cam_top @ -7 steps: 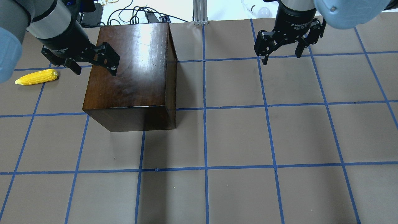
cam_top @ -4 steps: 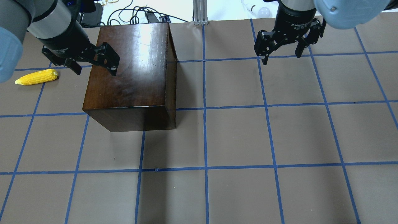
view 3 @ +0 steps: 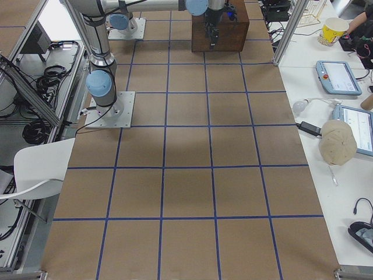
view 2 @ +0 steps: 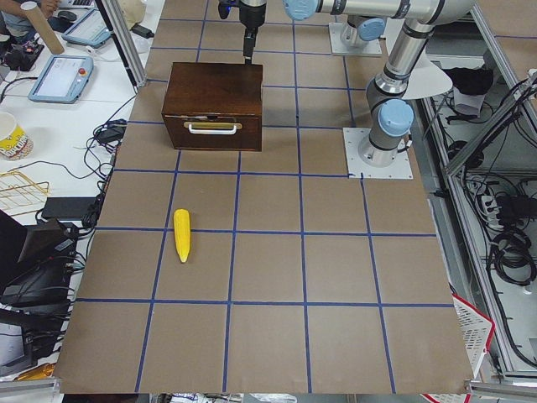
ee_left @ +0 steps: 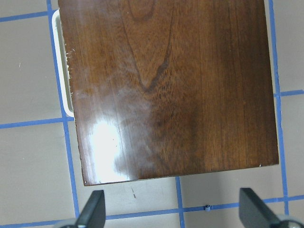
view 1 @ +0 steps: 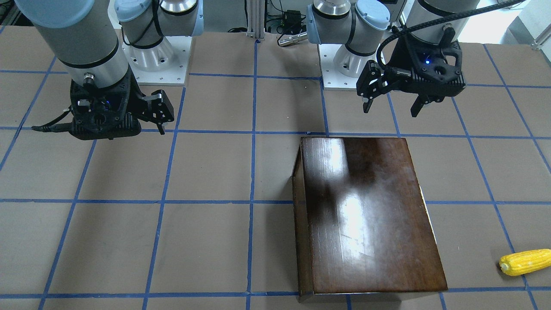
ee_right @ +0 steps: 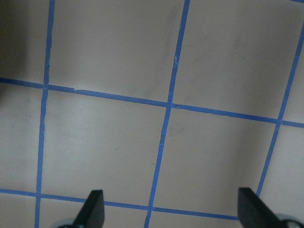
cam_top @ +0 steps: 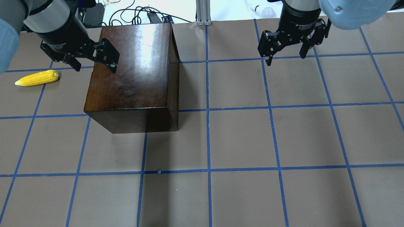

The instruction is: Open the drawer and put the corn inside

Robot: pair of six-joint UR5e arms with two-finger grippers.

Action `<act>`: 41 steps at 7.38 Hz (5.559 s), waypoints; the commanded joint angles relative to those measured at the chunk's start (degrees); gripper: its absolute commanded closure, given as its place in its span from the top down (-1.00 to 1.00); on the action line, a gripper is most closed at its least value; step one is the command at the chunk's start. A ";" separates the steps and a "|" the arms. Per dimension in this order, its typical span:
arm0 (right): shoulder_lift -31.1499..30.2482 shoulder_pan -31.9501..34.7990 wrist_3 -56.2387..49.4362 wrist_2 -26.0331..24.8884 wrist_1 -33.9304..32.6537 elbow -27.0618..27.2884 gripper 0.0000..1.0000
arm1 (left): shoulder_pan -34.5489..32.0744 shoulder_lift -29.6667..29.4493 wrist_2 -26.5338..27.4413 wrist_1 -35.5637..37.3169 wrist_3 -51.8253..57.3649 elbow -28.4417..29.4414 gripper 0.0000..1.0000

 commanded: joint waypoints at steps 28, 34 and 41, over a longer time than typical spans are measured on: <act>0.00 0.00 0.00 0.00 0.00 0.00 1.00 | 20.15 -27.71 -12.96 8.45 15.28 5.35 0.97; 0.00 0.00 0.00 0.00 0.00 0.00 1.00 | 20.68 -29.20 -13.05 8.97 15.80 5.00 0.97; 0.00 0.00 0.00 0.00 -0.09 0.00 1.00 | 21.98 -29.21 -12.88 15.57 16.32 2.81 0.97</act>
